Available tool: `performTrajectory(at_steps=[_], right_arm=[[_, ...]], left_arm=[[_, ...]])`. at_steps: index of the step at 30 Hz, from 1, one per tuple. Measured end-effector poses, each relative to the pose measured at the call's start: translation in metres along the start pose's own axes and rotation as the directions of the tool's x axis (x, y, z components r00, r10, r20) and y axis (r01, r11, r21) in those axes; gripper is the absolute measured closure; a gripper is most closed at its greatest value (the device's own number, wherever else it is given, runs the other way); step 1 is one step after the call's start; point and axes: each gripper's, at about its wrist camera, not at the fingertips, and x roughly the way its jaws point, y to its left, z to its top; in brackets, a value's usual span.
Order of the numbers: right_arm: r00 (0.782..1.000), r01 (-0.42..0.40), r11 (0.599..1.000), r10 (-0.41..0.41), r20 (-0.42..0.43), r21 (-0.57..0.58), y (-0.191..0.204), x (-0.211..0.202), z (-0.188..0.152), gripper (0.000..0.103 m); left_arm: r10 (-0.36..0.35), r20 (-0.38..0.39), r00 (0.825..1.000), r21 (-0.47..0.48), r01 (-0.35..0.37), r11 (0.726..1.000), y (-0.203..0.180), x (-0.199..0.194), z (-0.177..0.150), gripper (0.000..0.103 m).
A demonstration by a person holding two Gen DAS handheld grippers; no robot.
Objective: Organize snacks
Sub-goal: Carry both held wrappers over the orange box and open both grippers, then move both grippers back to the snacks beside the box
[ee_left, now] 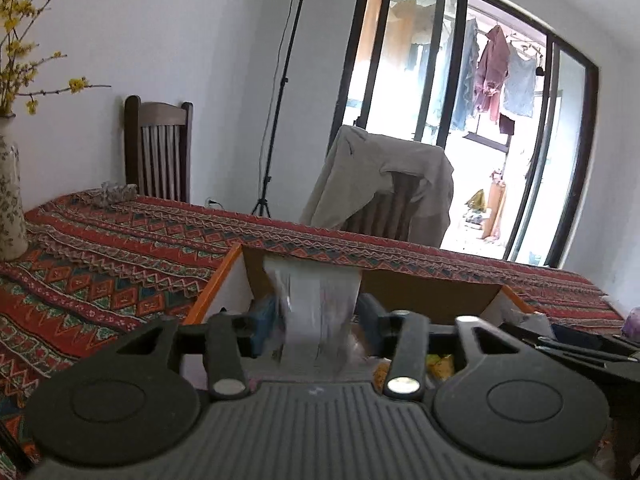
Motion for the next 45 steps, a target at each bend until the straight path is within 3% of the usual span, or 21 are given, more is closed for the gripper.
performTrajectory(at_steps=[1, 2, 4, 5, 18, 30, 45], right_arm=[[1.0, -0.002, 1.0, 0.002, 0.005, 0.005, -0.001, -0.002, -0.001, 0.03], [1.0, -0.004, 1.0, 0.004, 0.009, 0.012, -0.002, -0.003, -0.001, 0.019], [1.0, -0.007, 1.0, 0.007, 0.017, 0.024, -0.003, -0.006, -0.001, 0.002], [1.0, -0.007, 0.999, 0.007, 0.019, 0.032, -0.005, -0.007, -0.001, 0.0], [1.0, 0.014, 1.0, -0.015, 0.013, 0.019, -0.003, -0.008, 0.001, 0.0], [0.998, 0.045, 0.998, -0.043, 0.051, -0.035, 0.012, -0.051, 0.023, 0.0], [0.999, 0.031, 0.999, -0.033, -0.037, -0.035, 0.027, -0.106, -0.017, 0.0]], left_arm=[[0.013, 0.004, 1.0, -0.008, -0.013, 1.0, 0.002, 0.0, -0.001, 0.023], [0.031, 0.012, 0.999, -0.015, -0.031, 0.999, 0.003, -0.001, -0.002, 0.006], [0.05, 0.031, 0.998, -0.032, -0.049, 0.998, 0.007, -0.004, -0.003, 0.0], [0.05, 0.032, 0.998, -0.042, -0.048, 0.998, 0.008, -0.004, -0.003, 0.0], [0.045, 0.04, 0.998, -0.075, -0.042, 0.996, 0.012, -0.014, 0.002, 0.0], [-0.006, 0.099, 0.995, -0.081, 0.014, 0.997, 0.005, -0.073, 0.024, 0.0], [-0.026, 0.045, 0.999, -0.041, 0.028, 0.999, 0.03, -0.135, -0.012, 0.0]])
